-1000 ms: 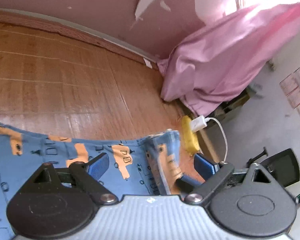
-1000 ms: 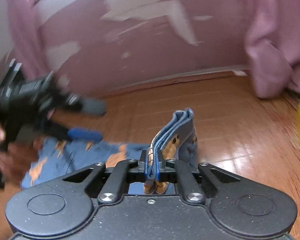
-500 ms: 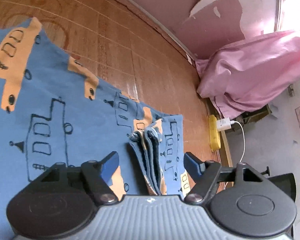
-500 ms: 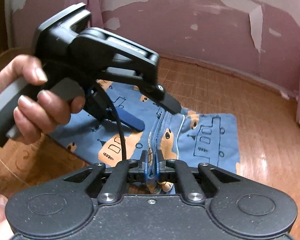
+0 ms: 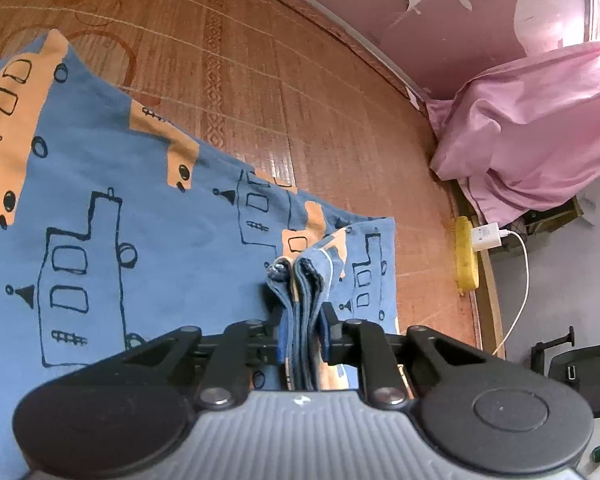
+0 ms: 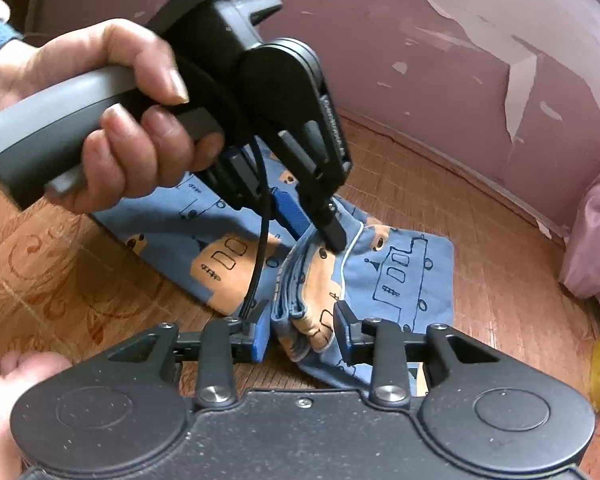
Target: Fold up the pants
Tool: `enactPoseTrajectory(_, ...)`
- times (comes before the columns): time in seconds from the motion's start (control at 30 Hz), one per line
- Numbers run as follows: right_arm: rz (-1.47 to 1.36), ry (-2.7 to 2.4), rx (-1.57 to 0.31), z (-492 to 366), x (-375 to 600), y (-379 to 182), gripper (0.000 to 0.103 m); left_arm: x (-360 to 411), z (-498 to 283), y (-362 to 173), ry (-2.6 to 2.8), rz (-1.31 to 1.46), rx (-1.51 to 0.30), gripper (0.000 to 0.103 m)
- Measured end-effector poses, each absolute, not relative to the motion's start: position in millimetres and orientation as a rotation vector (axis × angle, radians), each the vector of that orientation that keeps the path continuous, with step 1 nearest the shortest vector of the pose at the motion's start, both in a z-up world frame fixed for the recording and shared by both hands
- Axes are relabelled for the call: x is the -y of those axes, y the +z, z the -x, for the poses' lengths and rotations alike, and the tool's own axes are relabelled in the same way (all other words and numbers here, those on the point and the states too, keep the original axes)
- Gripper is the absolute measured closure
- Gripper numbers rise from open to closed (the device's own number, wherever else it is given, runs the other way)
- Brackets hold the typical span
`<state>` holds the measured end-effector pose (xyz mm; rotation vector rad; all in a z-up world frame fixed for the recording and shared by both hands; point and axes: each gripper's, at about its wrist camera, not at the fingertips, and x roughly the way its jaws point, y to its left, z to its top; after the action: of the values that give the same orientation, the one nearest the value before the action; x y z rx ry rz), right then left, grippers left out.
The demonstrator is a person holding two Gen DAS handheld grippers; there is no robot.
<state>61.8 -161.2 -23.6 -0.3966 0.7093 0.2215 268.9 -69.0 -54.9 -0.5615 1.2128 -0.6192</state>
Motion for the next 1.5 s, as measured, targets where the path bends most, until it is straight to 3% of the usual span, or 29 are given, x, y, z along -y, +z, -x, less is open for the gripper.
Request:
enactPoseTrajectory(0.03,0.386,0.219,-0.712,-63,163,-24,0.072,71,-269,-54,-0.616,0.557,-1.212,0.088)
enactPoseTrajectory(0.1,0.358,0.221,-0.722,-65,165,-25,0.087,73,-268,-52,-0.612,0.541,-1.208,0.089)
enactPoseTrajectory(0.57,0.374,0.255,-0.675,-61,148,-10,0.088,62,-264,-19,-0.658,0.426,-1.116,0.092)
enactPoseTrajectory(1.5,0.378,0.621,-0.670,-92,33,-2,0.088,-84,-252,-6,-0.516,0.311,-1.043,0.092)
